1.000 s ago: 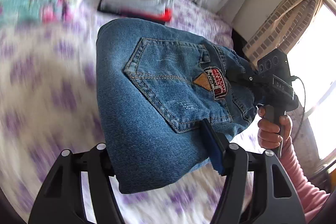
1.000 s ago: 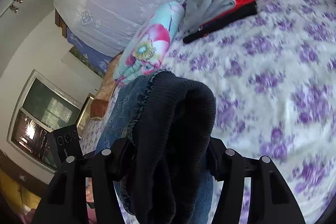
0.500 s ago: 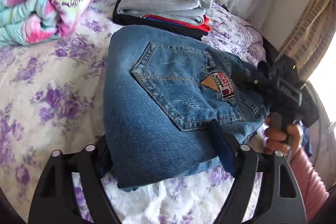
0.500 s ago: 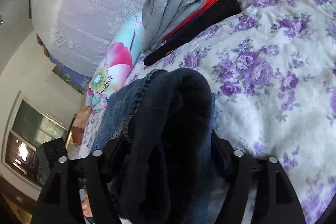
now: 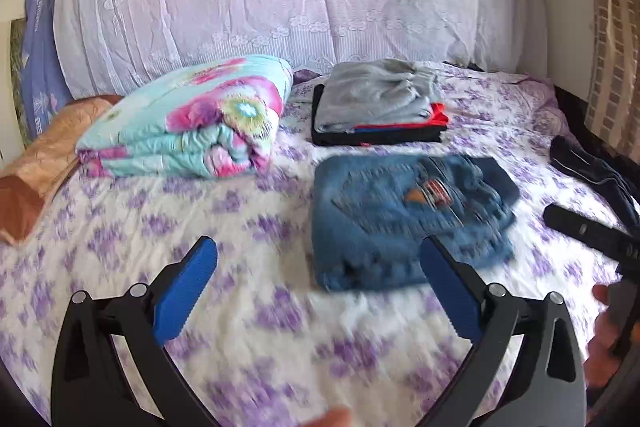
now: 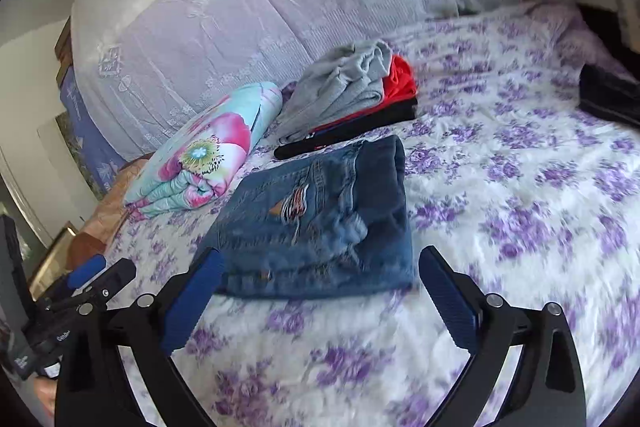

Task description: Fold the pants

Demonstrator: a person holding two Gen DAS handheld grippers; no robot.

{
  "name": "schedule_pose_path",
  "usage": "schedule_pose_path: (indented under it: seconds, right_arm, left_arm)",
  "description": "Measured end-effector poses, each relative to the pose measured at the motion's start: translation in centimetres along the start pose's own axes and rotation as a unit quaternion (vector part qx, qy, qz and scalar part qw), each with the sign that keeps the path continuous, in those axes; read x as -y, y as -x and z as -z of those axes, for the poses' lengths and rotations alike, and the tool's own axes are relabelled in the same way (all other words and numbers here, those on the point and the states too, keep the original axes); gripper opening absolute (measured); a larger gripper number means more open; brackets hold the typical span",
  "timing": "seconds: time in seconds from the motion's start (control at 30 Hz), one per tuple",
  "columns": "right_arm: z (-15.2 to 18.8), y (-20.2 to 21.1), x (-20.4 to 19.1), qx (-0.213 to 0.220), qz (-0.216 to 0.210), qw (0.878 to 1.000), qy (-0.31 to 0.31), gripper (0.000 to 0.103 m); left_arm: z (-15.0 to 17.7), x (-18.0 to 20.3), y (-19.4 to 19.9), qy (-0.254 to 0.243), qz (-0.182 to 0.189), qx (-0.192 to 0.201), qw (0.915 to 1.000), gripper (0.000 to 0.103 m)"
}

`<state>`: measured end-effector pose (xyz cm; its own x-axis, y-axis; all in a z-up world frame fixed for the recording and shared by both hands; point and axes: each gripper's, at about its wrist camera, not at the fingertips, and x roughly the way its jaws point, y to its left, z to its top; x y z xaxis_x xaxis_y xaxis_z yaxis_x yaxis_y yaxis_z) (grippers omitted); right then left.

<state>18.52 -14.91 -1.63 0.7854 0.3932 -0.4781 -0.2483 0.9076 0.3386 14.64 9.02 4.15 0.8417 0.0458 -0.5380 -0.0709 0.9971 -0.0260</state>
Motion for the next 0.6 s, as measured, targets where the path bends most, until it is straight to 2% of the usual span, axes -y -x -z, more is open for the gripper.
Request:
schedule_pose_path:
  seconds: [0.03,0.07,0.1,0.13,0.17,0.23,0.3,0.47,0.6]
  right_arm:
    - [1.7,0.3,-0.4,0.011,0.024,1.000,0.015,0.099]
    - [2.6,0.1,-0.8,-0.005,0.053,0.998,0.029,0.099]
    - [2.8,-0.5,-1.2,-0.032,0.075,0.996,0.047,0.099]
    - [2.8,-0.8,-1.5,-0.044,0.080,0.994,0.059,0.099]
    - [2.9,-0.6,-1.8,-0.033,0.082,0.994,0.069,0.099]
    - [2.9,-0.1,-2.2,-0.014,0.092,0.992,0.088,0.099]
    - [2.9,0.3,-2.8,-0.001,0.094,0.990,0.105,0.099]
    - [3.5,0.5,-3.4,0.001,0.106,0.986,0.125,0.099]
    - [3.7,0.1,-3.4,-0.006,0.111,0.985,0.129,0.099]
  left_arm:
    - [0.8,0.1,-0.1,0.009,-0.002,-0.003,1.0000,0.099]
    - [1.7,0.3,-0.6,0.014,-0.013,-0.028,0.9994,0.099]
    - [1.9,0.6,-1.1,0.009,-0.010,-0.056,0.9983,0.099]
    - [2.0,1.1,-1.3,0.004,0.002,-0.067,0.9977,0.099]
    - [2.1,1.4,-1.4,0.000,0.011,-0.071,0.9974,0.099]
    - [2.4,1.9,-1.2,-0.010,-0.015,-0.067,0.9976,0.099]
    - [2.5,2.2,-0.9,-0.019,-0.017,-0.061,0.9978,0.099]
    - [3.1,1.9,-0.7,-0.007,-0.007,-0.072,0.9974,0.099]
    - [3.5,1.9,-0.3,-0.009,-0.011,-0.066,0.9977,0.099]
